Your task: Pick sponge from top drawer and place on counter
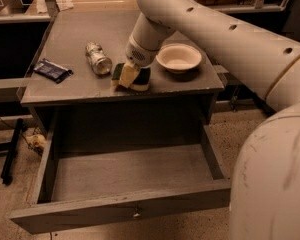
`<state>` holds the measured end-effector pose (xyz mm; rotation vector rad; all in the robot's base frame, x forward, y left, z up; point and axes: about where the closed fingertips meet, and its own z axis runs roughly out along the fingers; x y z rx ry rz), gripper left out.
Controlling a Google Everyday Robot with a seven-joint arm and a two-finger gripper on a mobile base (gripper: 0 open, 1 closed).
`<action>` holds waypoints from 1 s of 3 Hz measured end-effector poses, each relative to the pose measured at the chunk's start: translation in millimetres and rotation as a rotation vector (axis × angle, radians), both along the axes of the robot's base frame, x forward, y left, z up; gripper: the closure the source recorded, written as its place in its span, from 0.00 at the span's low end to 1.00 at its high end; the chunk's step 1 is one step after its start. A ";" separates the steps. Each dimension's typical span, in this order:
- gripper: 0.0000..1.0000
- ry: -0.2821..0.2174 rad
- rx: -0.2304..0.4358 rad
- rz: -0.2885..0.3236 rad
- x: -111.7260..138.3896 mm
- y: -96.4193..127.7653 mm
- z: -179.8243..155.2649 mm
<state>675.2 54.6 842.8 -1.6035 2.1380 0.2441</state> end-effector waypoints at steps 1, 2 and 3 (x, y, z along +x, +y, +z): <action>1.00 0.004 -0.012 0.004 2.3 1.7 -1.6; 1.00 0.012 -0.026 0.001 6.5 1.5 -6.0; 1.00 0.016 -0.030 0.020 8.9 1.9 -11.4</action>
Offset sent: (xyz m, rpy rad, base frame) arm 0.0121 -0.0014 -0.0062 -0.0404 0.0137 -0.0077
